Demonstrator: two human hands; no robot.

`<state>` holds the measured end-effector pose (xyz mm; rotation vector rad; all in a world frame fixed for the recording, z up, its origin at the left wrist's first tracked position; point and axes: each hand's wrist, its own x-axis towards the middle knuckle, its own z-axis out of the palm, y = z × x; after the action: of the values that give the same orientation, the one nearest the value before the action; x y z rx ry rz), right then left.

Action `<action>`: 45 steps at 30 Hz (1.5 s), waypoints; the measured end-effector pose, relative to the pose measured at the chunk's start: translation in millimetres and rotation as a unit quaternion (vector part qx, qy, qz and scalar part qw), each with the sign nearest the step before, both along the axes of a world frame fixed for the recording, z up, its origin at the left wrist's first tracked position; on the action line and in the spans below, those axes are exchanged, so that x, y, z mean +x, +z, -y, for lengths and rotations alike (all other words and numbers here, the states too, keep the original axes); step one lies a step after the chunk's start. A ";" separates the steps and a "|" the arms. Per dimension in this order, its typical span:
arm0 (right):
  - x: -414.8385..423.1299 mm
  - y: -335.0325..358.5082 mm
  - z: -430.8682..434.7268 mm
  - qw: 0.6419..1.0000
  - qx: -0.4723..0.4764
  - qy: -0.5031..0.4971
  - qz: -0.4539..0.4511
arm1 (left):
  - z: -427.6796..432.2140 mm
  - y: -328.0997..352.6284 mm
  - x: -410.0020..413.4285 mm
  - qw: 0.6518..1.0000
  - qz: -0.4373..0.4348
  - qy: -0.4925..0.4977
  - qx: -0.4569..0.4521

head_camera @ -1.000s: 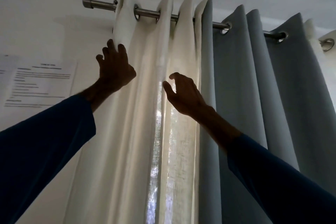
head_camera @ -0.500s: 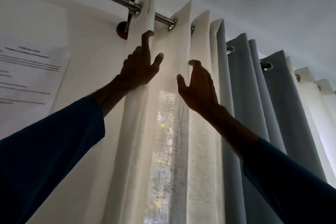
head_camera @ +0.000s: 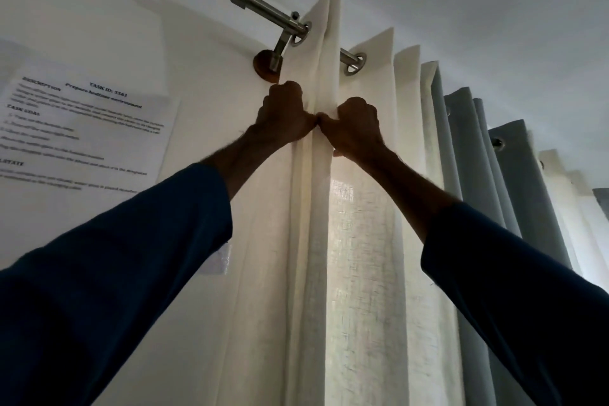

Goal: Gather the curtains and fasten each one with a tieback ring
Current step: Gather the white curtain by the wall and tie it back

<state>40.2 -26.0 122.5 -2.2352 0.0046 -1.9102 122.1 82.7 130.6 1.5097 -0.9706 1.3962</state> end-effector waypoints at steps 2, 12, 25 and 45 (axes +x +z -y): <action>0.4 -2.7 4.0 1.000 0.011 -0.008 0.004 | 0.1 -2.1 1.5 1.000 -0.008 0.002 -0.003; -30.8 -11.6 76.9 0.985 0.075 -0.127 0.087 | 19.2 -7.0 2.5 0.999 -0.016 -0.032 0.011; 8.0 -72.6 31.1 0.989 -0.042 -0.094 0.105 | 20.2 -68.4 6.6 0.996 0.063 0.013 0.060; 40.0 -187.2 37.5 0.980 -0.120 -0.132 0.088 | 28.5 -170.3 10.4 0.996 0.063 -0.051 0.045</action>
<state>80.2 -63.5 -64.7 -2.3017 0.0485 -2.3587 132.5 54.3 -39.7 1.4301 -1.1864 1.4042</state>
